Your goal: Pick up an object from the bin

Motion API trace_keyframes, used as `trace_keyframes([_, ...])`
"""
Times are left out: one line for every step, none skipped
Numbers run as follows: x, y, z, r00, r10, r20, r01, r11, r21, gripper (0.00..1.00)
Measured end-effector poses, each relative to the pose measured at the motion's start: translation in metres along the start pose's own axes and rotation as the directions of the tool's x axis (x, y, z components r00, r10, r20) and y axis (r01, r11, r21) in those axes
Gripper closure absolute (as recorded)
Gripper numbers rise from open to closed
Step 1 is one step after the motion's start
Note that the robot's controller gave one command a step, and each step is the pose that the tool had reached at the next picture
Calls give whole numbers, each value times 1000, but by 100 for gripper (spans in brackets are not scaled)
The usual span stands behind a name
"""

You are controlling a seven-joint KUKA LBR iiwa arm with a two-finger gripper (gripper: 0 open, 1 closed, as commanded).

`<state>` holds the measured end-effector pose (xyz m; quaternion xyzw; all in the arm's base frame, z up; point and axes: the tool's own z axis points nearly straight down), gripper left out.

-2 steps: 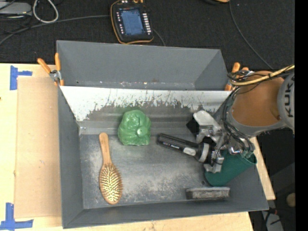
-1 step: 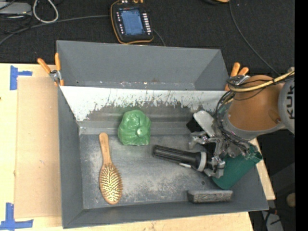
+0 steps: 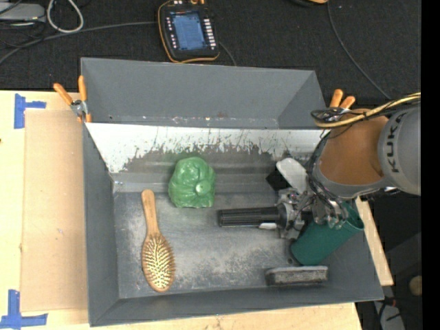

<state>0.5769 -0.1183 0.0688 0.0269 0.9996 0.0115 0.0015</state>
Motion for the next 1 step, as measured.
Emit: trace_keyframes([0, 0, 0, 1000, 0, 0, 0, 1000, 0, 100])
